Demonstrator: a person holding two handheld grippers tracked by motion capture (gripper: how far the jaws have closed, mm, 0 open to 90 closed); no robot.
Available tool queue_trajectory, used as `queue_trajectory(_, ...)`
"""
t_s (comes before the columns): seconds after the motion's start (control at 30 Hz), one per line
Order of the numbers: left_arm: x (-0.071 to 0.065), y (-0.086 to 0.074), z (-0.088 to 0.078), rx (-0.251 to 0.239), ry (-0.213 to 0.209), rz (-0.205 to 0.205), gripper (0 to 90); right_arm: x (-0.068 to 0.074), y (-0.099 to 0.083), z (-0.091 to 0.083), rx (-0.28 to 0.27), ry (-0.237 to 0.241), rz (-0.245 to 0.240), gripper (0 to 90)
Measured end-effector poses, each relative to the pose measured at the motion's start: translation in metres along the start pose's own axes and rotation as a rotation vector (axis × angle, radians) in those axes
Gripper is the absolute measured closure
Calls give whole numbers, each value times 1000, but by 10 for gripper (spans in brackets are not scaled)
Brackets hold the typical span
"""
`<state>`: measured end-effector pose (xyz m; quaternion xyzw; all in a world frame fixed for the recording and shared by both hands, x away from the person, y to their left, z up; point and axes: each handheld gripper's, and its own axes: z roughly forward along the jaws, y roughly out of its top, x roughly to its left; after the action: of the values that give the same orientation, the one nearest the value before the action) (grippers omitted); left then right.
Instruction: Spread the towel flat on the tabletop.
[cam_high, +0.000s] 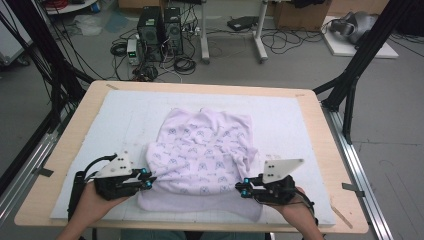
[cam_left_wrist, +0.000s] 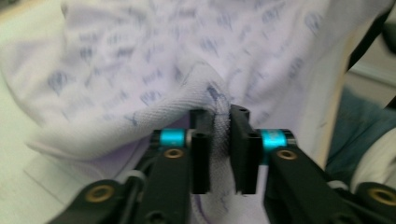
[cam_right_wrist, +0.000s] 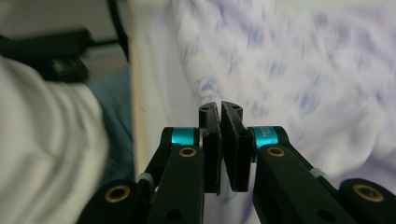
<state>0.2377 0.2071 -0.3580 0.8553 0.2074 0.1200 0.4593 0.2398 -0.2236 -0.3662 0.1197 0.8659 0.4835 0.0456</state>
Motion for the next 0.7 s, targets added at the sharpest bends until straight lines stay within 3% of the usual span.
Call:
queue_trajectory(0.07, 1, 7, -3, -9, 10, 18, 655, 3, 10, -13, -57, -9, -6, 783)
queue_trajectory(0.13, 8, 9, 3, 5, 25, 19, 609, -1, 17, -18, -52, -52, -26, 731)
queue_trajectory(0.17, 11, 7, 7, 9, 24, 15, 590, -6, 18, -14, -27, -81, -23, 704)
queue_trajectory(0.3, 26, -8, 35, 48, 27, -29, 527, -29, 2, 14, 83, -107, 31, 617)
queue_trajectory(0.43, 36, -25, 61, 120, 18, -57, 495, -48, -25, 48, 171, -92, 99, 572)
queue_trajectory(0.5, 38, -32, 72, 158, 8, -71, 515, -51, -33, 61, 199, -79, 118, 569)
queue_trajectory(0.57, 38, -37, 80, 203, -6, -53, 574, -52, -37, 69, 241, -91, 111, 598)
queue_trajectory(0.7, 31, -37, 79, 217, -2, -11, 764, -53, -42, 71, 210, -49, 136, 756)
